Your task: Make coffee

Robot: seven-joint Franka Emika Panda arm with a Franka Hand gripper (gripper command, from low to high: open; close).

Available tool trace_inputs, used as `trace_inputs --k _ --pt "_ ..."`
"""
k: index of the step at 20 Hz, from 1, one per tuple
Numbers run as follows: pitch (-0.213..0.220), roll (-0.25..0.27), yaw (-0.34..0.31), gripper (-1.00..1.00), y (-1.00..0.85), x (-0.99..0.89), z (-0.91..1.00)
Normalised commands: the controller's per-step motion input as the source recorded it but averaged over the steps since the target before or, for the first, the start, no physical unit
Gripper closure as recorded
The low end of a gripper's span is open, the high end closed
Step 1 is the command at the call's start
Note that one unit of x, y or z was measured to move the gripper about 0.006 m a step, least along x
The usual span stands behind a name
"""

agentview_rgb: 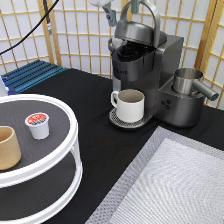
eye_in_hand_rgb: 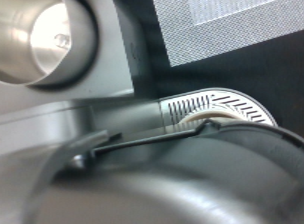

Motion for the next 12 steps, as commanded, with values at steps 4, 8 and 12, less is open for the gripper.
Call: trace_inputs --k 4,8,12 --pt "0.059 -0.170 -0.112 -1.00 0.61 0.10 0.31" --pt "0.072 -0.177 -0.083 -1.00 0.66 0.18 0.18" --pt "0.089 -0.181 -0.053 -1.00 0.72 0.24 0.18"
